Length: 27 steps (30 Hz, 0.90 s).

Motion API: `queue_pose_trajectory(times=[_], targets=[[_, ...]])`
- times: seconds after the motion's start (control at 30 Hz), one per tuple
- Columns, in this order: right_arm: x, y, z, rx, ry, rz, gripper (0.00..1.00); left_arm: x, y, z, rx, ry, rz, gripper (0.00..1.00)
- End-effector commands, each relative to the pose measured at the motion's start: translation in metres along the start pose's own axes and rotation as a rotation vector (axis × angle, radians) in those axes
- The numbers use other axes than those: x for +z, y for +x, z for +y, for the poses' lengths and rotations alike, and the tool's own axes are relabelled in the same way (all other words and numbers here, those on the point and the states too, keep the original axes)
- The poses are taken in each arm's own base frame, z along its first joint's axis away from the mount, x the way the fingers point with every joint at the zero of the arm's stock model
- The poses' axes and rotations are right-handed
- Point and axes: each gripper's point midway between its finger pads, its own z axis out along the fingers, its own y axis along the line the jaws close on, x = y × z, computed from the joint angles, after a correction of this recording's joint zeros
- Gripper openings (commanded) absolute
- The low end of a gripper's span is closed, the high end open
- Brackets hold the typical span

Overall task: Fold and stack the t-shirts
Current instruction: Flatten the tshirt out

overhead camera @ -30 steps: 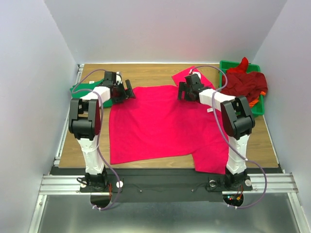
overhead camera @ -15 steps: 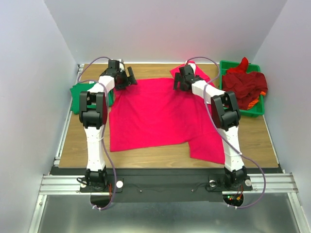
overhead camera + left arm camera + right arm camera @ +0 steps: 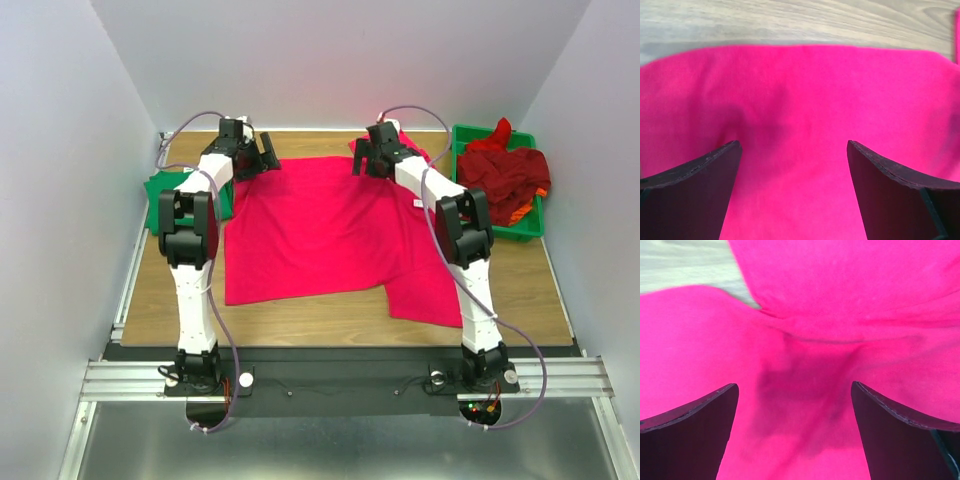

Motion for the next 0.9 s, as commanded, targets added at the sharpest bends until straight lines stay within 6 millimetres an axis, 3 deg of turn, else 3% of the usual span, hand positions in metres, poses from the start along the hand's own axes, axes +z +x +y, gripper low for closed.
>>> queue_pose_trajectory(times=[0.0, 0.03, 0.07, 0.17, 0.2, 0.27, 0.3, 0.37, 0.63, 0.87], targets=[[-0.078, -0.087, 0.014, 0.002, -0.096, -0.19, 1.0, -0.093, -0.052, -0.055, 0.084, 0.086, -0.176, 0.99], [-0.094, -0.096, 0.015, 0.0, -0.114, -0.211, 1.0, -0.099, -0.048, -0.055, 0.089, 0.081, -0.178, 0.99], [-0.095, -0.086, 0.012, -0.007, -0.11, -0.189, 1.0, -0.114, -0.048, -0.061, 0.099, 0.086, -0.19, 0.99], [-0.115, -0.078, 0.007, -0.008, -0.133, -0.173, 1.0, -0.117, 0.001, -0.045, 0.115, 0.031, -0.091, 0.99], [-0.111, -0.055, 0.001, -0.01, -0.124, -0.122, 1.0, -0.118, 0.013, -0.043, 0.134, 0.018, -0.07, 0.99], [-0.124, -0.048, -0.004, 0.003, -0.127, -0.112, 1.0, -0.121, 0.044, -0.033, 0.148, -0.014, -0.014, 0.99], [-0.12, -0.023, -0.011, 0.003, -0.113, -0.06, 1.0, -0.122, 0.054, -0.029, 0.157, -0.024, 0.002, 0.99], [-0.129, -0.013, -0.017, 0.012, -0.11, -0.046, 1.0, -0.126, 0.078, -0.023, 0.165, -0.043, 0.039, 0.99], [-0.127, 0.058, -0.045, -0.05, -0.066, 0.09, 1.0, -0.118, 0.128, -0.014, 0.15, -0.055, 0.122, 0.99], [-0.105, 0.087, -0.05, -0.066, -0.036, 0.162, 1.0, -0.093, 0.148, -0.003, 0.092, -0.077, 0.172, 0.99]])
